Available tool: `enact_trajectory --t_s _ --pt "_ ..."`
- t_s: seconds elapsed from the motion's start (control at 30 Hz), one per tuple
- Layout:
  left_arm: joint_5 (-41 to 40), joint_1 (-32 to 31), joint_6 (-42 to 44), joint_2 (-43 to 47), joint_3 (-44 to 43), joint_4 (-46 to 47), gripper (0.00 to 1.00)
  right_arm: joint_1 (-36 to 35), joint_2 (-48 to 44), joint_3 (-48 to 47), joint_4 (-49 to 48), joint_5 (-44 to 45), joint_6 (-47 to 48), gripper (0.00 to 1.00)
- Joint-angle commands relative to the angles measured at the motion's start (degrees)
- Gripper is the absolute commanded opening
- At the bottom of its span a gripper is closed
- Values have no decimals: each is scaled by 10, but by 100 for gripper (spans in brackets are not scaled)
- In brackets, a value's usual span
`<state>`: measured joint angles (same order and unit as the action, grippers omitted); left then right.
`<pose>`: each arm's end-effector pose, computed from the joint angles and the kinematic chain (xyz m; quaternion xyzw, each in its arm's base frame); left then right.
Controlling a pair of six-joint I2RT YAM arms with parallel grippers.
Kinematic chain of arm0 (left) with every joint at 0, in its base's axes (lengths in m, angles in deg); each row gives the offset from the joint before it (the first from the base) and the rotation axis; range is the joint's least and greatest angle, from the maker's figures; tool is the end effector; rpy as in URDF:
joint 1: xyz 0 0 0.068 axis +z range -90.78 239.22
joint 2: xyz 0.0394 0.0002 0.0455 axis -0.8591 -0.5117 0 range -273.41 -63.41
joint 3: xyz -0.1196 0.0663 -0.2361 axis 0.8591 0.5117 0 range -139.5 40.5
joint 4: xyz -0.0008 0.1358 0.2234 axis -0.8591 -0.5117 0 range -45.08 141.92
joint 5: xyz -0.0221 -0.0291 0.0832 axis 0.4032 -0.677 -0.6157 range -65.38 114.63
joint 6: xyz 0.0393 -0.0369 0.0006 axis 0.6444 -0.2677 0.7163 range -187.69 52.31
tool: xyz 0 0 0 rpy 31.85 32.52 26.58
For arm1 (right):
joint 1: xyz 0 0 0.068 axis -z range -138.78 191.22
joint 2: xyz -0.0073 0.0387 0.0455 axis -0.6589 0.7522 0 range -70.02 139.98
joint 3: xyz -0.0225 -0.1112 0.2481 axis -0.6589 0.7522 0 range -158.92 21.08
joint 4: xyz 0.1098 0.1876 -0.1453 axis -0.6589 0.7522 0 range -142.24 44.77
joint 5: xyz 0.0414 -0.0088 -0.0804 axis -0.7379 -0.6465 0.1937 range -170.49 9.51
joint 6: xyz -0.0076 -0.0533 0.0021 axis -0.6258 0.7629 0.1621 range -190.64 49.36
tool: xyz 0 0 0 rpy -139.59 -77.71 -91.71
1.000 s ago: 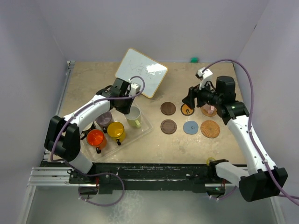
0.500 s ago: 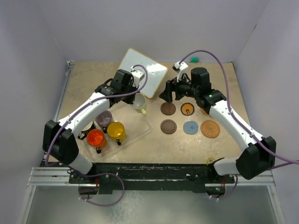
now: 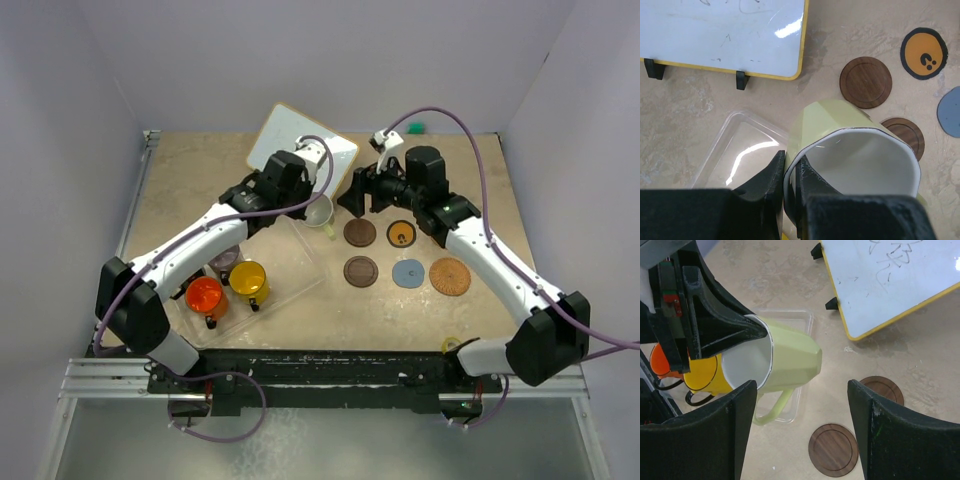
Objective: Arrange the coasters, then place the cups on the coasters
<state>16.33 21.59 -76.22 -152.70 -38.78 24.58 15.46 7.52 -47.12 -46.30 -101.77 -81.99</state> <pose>0.2845 -0.2127 0.3277 0.1935 0.8734 -0.1138 0.4323 0.2807 0.1497 0.3625 -0.2092 0.7609 0.3289 0.5187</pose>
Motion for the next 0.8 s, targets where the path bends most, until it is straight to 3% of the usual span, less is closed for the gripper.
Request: enact_trajectory --t_s 0.0,0.5,0.77 --pt "-29 -13 -41 5 -42 79 3 -20 5 -16 -8 51 -11 74" --pt "-82 -44 -108 -15 -39 104 3 -69 87 -66 32 175 -10 58" --pt "-104 -53 -132 -32 -51 97 3 -75 124 -87 55 238 -12 32"
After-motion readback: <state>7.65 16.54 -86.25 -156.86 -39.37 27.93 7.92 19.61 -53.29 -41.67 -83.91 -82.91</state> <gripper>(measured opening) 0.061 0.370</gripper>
